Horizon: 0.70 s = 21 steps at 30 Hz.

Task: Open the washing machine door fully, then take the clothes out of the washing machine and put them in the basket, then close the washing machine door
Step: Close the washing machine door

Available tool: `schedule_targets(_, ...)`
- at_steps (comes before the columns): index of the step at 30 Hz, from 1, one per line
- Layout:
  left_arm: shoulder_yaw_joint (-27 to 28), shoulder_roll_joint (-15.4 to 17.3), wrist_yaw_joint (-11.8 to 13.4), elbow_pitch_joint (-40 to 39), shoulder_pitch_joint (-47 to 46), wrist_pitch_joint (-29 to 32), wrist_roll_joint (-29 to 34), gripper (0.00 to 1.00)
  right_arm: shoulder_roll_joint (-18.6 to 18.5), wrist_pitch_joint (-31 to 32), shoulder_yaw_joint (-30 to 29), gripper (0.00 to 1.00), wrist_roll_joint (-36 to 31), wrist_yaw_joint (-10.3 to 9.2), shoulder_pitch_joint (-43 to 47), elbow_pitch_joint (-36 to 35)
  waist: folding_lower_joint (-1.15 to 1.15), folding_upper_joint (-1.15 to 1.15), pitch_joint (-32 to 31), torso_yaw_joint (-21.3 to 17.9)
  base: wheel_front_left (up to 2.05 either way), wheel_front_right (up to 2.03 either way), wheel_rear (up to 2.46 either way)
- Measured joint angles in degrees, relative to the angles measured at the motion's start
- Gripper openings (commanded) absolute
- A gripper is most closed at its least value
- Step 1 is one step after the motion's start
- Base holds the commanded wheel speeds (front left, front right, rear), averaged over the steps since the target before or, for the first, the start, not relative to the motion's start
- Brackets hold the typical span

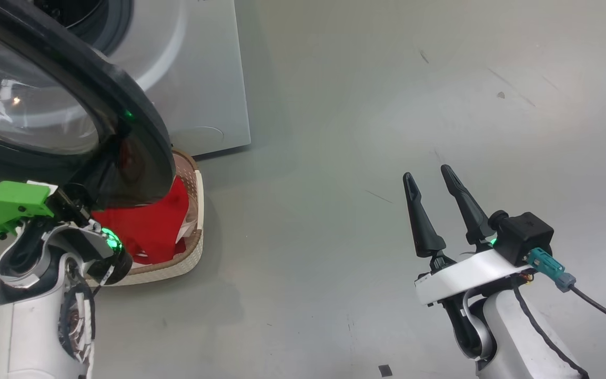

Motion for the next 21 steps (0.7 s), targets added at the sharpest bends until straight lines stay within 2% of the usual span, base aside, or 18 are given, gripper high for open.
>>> schedule_targets(11,-1.7,-0.3,0.0,2.3,-2.3,-5.5,-0.7,0.00,0.0,0.0,0.0,1.00,0.3,0.00,0.0,-0.3,0.00,0.00,0.6,-0.5,0.00,0.00,0.00)
schedule_targets(21,-3.4,-0.3,0.0,3.6,-2.7,-7.4,-1.1,0.00,0.0,0.0,0.0,1.00,0.3,0.00,0.0,-0.4,0.00,0.00,0.0,-0.4,0.00,0.00,0.00)
